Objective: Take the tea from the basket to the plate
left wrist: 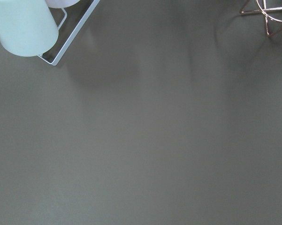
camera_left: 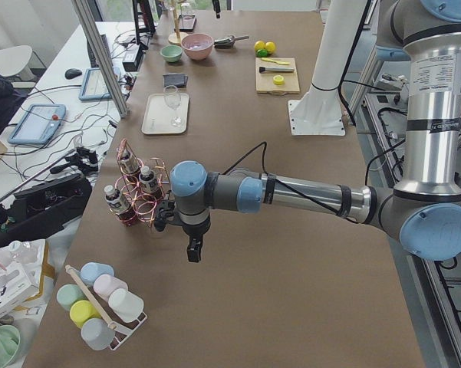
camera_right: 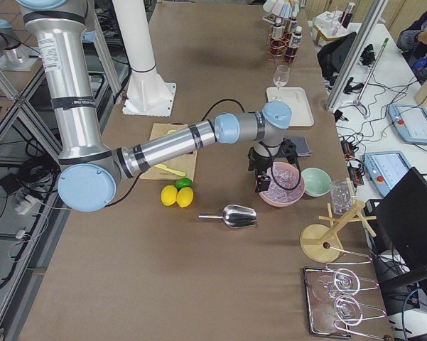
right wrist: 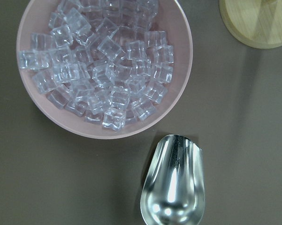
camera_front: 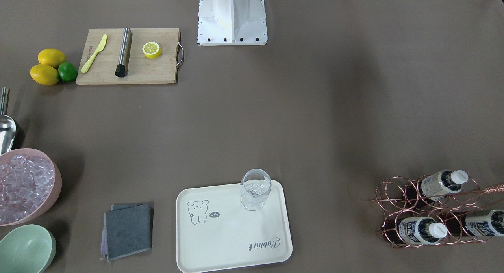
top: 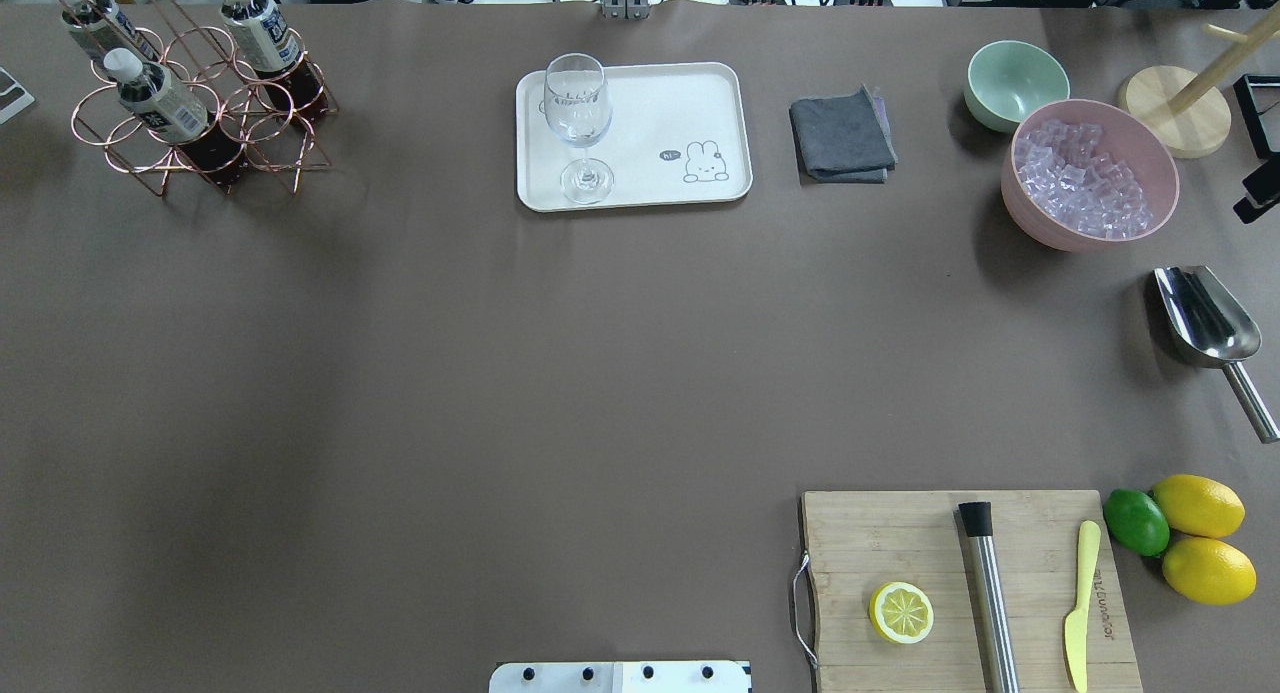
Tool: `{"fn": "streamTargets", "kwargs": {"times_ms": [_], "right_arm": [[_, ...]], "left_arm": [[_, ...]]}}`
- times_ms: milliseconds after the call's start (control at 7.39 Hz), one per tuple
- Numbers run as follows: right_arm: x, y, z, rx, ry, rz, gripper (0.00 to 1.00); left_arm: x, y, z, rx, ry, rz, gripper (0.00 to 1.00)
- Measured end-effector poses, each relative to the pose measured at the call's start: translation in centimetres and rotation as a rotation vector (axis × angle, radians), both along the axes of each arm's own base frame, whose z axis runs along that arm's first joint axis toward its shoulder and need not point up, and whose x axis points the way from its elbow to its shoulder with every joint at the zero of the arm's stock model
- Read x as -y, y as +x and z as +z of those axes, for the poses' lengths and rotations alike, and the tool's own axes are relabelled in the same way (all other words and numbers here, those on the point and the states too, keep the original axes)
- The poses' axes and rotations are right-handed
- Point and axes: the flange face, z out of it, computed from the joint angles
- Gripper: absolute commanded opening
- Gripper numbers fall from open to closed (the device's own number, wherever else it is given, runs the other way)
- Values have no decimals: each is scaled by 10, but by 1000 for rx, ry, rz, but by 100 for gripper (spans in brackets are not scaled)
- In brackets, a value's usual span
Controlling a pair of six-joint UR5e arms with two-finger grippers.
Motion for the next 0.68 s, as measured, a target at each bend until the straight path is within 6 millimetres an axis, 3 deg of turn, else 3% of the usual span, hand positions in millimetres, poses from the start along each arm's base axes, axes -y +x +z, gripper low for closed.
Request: {"fn": "streamTargets", "kwargs": {"times_ms": [676], "right_arm": [[-18,13,9,2,-15,19,100]], "left_arm": [[-1,0,3,-1,-10,-1,98]]}}
